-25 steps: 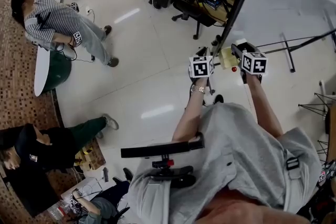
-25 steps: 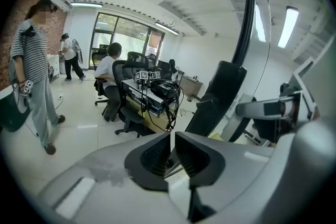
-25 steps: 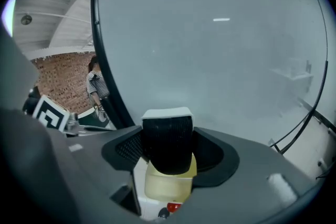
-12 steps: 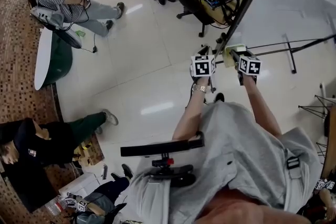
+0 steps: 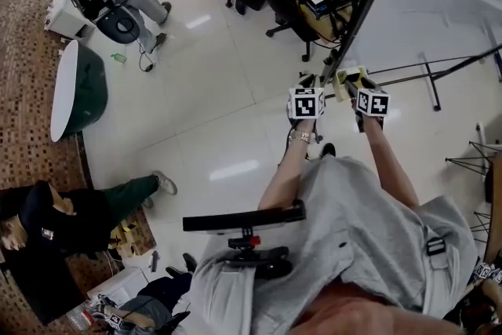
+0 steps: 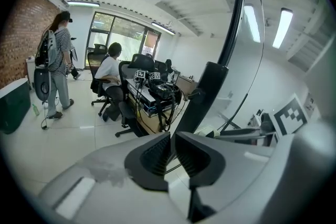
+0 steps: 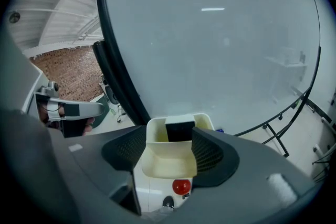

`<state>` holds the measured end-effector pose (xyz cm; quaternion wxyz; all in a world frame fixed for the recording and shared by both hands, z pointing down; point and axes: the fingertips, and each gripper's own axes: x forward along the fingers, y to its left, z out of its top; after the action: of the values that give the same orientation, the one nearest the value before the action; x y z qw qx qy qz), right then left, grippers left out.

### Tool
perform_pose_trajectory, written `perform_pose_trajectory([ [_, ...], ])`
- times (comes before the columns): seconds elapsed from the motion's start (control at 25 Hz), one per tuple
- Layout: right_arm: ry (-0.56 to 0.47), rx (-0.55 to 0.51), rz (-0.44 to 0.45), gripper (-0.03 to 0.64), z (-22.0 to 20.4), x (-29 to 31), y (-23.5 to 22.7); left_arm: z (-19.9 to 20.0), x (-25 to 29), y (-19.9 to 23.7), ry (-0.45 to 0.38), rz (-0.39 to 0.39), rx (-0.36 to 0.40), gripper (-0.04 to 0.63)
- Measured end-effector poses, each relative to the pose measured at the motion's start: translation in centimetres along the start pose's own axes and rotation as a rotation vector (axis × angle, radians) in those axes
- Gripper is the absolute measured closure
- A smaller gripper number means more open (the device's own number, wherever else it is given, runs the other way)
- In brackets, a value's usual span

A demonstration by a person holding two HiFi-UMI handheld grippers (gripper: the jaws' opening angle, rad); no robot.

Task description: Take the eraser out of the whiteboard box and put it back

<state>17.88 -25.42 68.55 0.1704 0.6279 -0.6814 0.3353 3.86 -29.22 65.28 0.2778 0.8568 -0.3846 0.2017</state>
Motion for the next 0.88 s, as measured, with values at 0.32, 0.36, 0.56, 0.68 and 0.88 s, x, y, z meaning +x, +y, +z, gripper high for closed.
perform_pose_trajectory([
  [0.32,-0.038,-0.039,0.028,0.614,-1.6,-2.4,1.9,-1.8,-0.8,-3.0,0.007,-0.029,0.022,0.565],
  [0.36,-0.036,-0.047,0.035,0.614,-1.6,-2.4,2.0,-1.9,-0.9,-3.1,0.005,-0.024,0.024,0.565],
  [0.56,-0.033,-0.068,0.095,0.614,-2.3,-1.9,3.8,-2.7,-1.6,-1.8,-0.01,0.029,0.004,0.565],
  [0.68,-0.047,-0.1,0.15,0.614,-3.1,-3.7,4.8,-3.8,-2.7,-3.6,-0.02,0.059,0.006,0.565],
  [0.88,-0.046,-0.107,0.211,0.614,-5.4,-8.1,4.4,-7.7,-3.6,-10.6,-0.019,0.087,0.01,0.565],
])
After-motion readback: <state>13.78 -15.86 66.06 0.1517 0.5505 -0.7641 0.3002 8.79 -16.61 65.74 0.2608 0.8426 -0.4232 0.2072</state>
